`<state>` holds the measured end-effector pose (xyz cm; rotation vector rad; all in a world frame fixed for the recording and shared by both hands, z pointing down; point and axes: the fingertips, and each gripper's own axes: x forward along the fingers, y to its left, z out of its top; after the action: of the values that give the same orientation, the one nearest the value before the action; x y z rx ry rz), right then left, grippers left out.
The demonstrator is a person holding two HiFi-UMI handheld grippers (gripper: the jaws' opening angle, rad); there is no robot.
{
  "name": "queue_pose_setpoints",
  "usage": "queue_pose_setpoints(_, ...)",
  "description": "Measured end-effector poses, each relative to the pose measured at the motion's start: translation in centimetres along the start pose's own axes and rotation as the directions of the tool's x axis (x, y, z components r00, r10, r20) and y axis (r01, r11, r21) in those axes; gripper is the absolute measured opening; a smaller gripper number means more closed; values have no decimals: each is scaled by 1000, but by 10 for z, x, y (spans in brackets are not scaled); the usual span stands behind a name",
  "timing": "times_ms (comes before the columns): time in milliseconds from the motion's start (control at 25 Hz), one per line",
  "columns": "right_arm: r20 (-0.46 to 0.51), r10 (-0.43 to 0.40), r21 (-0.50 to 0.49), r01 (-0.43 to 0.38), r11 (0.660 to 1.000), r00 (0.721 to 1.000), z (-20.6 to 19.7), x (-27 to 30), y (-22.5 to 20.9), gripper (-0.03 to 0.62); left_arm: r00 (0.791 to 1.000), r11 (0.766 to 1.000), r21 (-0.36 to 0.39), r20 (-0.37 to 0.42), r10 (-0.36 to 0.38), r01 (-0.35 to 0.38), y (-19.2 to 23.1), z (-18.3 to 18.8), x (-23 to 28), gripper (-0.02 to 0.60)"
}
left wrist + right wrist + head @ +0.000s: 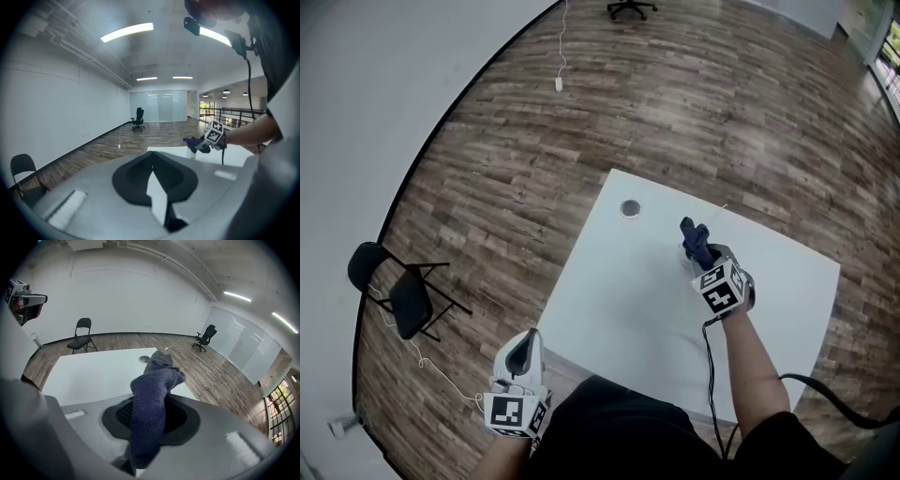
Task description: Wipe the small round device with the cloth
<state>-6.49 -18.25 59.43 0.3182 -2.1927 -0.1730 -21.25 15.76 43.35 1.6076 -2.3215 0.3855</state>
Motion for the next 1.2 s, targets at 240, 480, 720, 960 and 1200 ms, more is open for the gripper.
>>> queue_pose_setpoints(240, -4, 7, -57, -7, 998, 1000, 1, 2, 13, 91, 1000, 1000, 5, -1, -6, 6, -2, 0, 2, 8)
queue_pose_setpoints(480, -41, 83, -55, -85, 995, 996, -12, 12, 40, 91, 1000, 1000, 10, -1, -14, 14, -4, 1, 2, 8)
queue_pose_setpoints(720, -84, 137, -11, -139, 990, 987, -37, 26, 63, 91, 1000, 1000, 8, -24, -7, 8, 2, -5, -1, 8)
queue_pose_setpoints(960, 28, 41, 35, -42, 999, 999, -18, -6, 44, 91, 1000, 1000, -10, -9, -21, 21, 9, -12, 0, 8)
queue_pose_setpoints(1200, 99, -123, 102, 112, 988, 988, 9, -6, -14, 91, 1000, 998, -58, 3, 9, -9, 30, -10, -1, 8)
